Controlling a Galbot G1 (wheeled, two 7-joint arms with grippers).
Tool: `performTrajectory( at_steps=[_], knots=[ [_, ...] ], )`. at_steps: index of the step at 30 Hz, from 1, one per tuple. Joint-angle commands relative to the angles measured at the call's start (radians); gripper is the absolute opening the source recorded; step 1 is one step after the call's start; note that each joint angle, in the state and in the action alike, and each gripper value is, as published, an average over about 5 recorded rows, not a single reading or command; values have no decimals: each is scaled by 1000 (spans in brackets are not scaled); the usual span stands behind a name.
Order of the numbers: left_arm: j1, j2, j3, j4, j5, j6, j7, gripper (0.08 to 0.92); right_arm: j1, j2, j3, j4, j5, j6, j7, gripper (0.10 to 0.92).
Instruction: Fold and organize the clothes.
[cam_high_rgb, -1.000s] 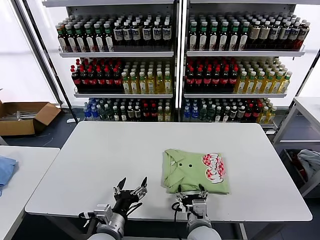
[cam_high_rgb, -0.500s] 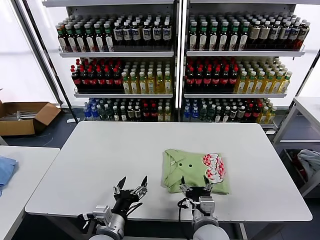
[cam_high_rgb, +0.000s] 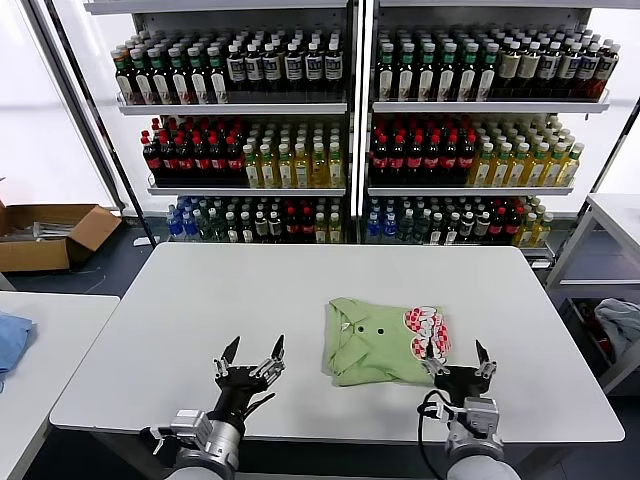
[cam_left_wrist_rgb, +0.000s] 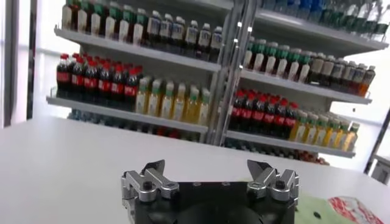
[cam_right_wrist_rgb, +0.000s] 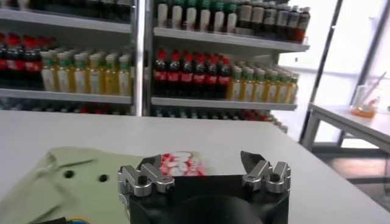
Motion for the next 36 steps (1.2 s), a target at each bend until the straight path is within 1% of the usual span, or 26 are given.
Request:
performTrajectory(
  at_steps=[1,4,10,21,26,36],
  knots=[
    [5,3,-37,4,65,-79,19,823,-50,-22,120,8,37,35,-9,823],
    [0,9,-38,9,52,-93,11,823,-44,-18,114,4,37,35,-10,823],
    [-14,22,-51,28,41,-69,5,823,-19,-23,104,-7,40,32,-15,823],
    [-19,25,-72,23,25,-66,7,823,-6,-22,86,-21,34,33,-21,823],
    [-18,26,-83,22,86,-83,29,823,-16,-19,90,-14,31,34,-21,823],
    [-21,27,-78,25,45,-60,13,823,-25,-26,116,-7,25,29,-17,823]
  ],
)
